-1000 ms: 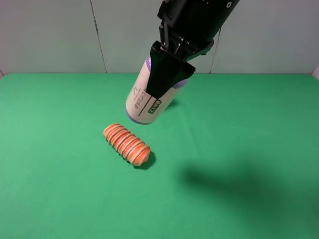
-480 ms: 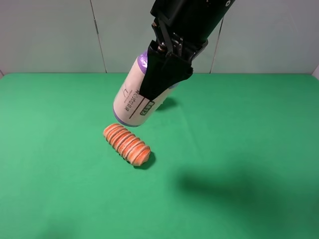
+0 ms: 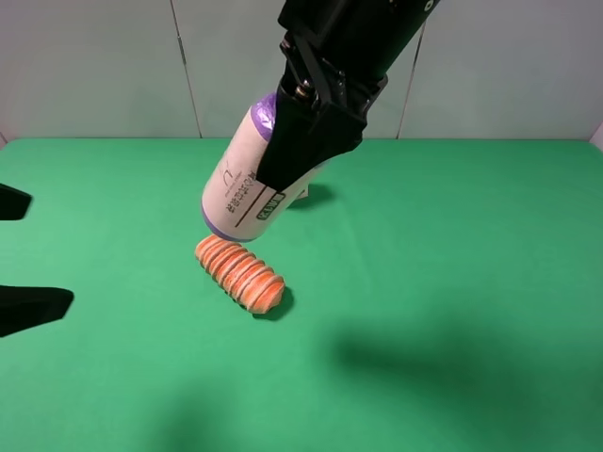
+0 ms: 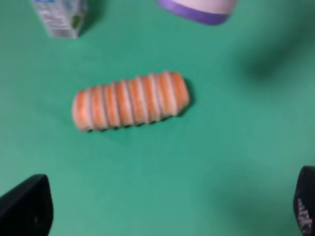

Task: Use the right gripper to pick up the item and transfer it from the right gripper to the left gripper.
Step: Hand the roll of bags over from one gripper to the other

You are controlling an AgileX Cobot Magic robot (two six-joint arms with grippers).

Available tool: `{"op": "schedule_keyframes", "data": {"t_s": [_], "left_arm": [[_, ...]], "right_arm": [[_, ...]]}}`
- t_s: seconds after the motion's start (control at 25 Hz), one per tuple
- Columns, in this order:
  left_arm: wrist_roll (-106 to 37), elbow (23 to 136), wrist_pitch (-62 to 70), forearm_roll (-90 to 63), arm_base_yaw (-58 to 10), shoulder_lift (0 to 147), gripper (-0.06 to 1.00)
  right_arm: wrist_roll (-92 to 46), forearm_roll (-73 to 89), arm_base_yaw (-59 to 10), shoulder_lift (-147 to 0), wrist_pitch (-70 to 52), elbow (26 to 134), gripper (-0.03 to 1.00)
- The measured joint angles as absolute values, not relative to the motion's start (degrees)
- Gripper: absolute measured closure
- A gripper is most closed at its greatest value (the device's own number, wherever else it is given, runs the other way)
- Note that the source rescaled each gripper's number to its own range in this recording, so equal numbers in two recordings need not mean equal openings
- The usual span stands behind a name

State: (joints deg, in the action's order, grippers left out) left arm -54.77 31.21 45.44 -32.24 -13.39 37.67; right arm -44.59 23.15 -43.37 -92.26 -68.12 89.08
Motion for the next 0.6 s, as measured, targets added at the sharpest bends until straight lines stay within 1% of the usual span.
{"op": "schedule_keyframes", "data": {"t_s": [0.2, 0.48, 0.6], "left_arm": [[-61.2, 31.2, 39.1, -35.3, -16.9, 45.0, 0.01], [-76.9, 31.3, 32.4, -46.0, -20.9, 53.9, 0.01], [-80.7, 32.9, 30.0, -48.8, -22.4, 57.1, 0.01]], "right_arm": [[-47.1, 23.7, -43.4, -92.3, -68.1, 89.1, 0.96], [-50.3, 24.7, -43.4, -92.3, -68.3, 89.1, 0.96], [-50.9, 24.7, -43.4, -92.3, -68.3, 89.1, 0.96]]}}
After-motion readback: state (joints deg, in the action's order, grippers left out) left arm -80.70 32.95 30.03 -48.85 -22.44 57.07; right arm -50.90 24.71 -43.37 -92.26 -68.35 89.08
